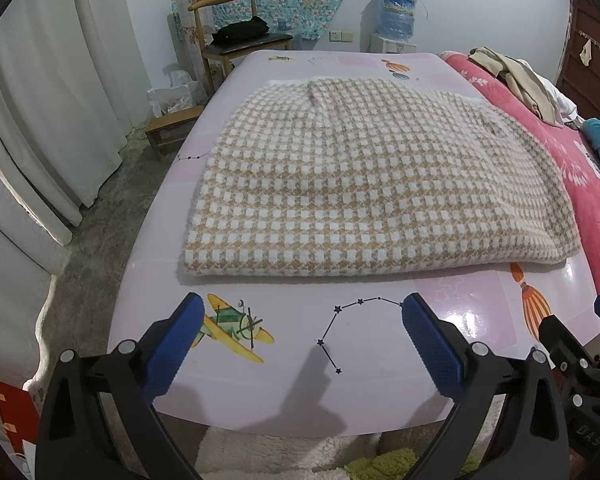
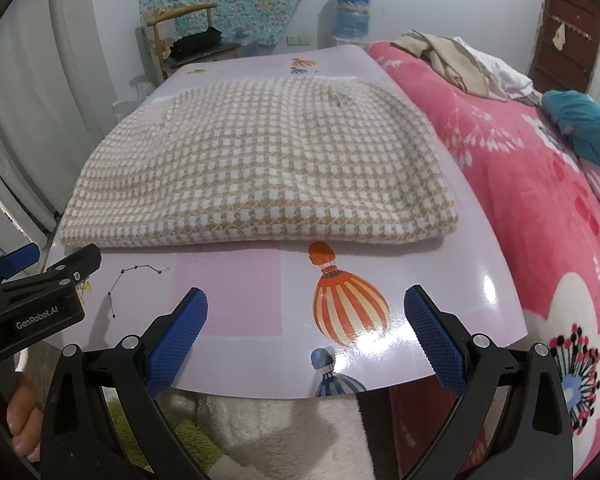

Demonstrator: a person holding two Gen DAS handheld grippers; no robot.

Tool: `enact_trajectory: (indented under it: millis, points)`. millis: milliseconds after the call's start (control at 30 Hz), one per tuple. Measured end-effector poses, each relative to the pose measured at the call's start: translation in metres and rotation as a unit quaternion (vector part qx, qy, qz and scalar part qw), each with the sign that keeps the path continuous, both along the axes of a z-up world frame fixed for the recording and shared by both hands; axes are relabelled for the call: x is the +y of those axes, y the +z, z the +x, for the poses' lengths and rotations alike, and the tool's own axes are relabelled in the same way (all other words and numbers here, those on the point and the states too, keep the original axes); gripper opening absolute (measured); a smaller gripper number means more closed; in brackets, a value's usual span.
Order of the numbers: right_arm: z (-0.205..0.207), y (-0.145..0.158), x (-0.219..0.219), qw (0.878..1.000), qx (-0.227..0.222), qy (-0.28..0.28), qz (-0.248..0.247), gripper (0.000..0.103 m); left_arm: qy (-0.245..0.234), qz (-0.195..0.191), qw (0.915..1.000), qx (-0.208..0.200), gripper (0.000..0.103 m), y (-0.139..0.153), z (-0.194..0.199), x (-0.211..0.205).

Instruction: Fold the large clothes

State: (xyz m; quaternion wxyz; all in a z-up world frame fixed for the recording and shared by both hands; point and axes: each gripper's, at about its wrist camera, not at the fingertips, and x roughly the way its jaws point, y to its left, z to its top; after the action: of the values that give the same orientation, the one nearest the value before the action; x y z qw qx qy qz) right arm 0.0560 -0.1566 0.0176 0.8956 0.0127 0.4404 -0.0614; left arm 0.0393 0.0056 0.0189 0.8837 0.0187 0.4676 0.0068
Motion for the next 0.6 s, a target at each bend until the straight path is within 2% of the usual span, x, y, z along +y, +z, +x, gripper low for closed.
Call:
enact_trajectory:
  millis: [600]
  points:
    - [-0.0005,0.0001,-0.0008,1.000,-0.002,0.000,-0.004,0.095,0.002,0.000,1.0000,-0.002,0.097,0.0015,-0.0006,-0.0001]
